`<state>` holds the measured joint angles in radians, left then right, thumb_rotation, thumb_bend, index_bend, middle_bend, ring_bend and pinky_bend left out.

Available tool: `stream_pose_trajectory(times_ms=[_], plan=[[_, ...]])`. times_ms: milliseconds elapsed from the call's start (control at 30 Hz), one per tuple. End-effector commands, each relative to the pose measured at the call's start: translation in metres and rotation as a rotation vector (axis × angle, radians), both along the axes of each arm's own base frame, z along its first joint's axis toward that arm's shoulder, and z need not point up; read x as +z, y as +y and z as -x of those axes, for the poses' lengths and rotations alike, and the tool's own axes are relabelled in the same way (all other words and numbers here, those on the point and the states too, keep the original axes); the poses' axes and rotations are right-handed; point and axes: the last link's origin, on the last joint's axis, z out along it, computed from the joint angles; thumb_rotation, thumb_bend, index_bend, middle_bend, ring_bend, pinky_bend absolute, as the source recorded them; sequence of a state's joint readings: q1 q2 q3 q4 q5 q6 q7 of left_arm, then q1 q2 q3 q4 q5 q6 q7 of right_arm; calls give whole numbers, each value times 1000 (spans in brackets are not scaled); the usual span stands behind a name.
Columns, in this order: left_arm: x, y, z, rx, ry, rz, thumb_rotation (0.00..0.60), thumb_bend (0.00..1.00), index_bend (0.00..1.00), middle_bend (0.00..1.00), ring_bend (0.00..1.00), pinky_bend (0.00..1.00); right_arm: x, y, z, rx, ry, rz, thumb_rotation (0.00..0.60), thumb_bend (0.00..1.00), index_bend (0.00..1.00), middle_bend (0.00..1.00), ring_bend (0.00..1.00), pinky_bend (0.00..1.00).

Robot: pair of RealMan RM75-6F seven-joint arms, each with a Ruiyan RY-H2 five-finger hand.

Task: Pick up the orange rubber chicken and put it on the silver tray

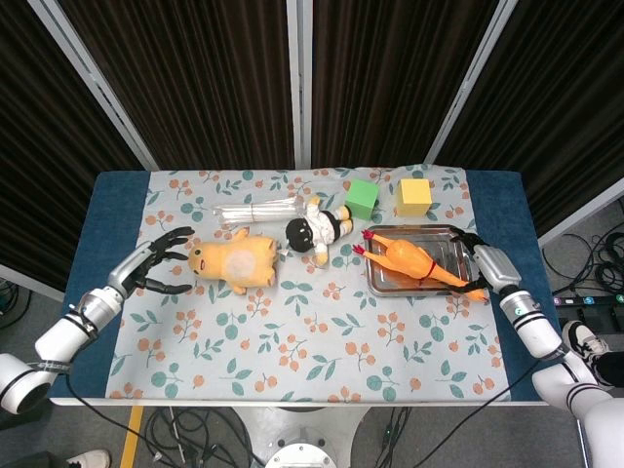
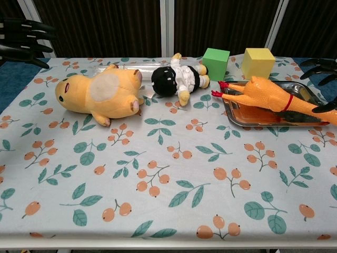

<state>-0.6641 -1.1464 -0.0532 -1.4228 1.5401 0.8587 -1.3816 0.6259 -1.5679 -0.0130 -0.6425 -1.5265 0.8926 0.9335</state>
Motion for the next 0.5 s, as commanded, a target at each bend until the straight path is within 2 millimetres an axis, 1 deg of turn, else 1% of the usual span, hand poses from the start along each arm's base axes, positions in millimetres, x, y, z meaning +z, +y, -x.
stream_pose_trajectory(times_ms=[33,100,133,200,233,300,333,400,433,500], plan=[[8,1,5,-28,65,-27,600,105,186,117,106,232,20,5,-7,52,-3,34,600,0,0,74,0,118],[14,0,11,-65,150,-45,600,105,186,117,106,232,33,12,-13,80,-35,53,600,0,0,81,0,114],[18,0,17,-86,222,-64,600,105,186,118,106,232,44,19,-18,99,-48,63,600,0,0,96,0,113],[23,0,25,-101,317,-113,600,108,186,124,106,232,62,33,-22,139,-15,94,600,3,0,144,9,112],[25,-2,30,-102,372,-148,600,109,186,127,107,232,73,44,-24,165,30,124,600,11,0,163,23,112],[29,-7,38,-94,448,-201,600,111,186,135,107,232,87,62,-25,182,97,168,600,42,0,209,87,117],[31,-11,44,-85,500,-236,600,111,187,137,107,232,94,76,-25,176,126,190,600,53,0,215,102,120],[33,-20,54,-67,587,-291,600,111,188,142,107,232,102,97,-25,160,169,219,600,76,0,213,113,128],[34,-27,61,-52,647,-328,600,110,189,143,107,232,106,112,-23,150,201,242,600,86,0,213,113,130],[35,-39,70,-29,737,-372,600,110,190,143,107,232,111,132,-19,130,253,275,600,101,0,213,113,136]])
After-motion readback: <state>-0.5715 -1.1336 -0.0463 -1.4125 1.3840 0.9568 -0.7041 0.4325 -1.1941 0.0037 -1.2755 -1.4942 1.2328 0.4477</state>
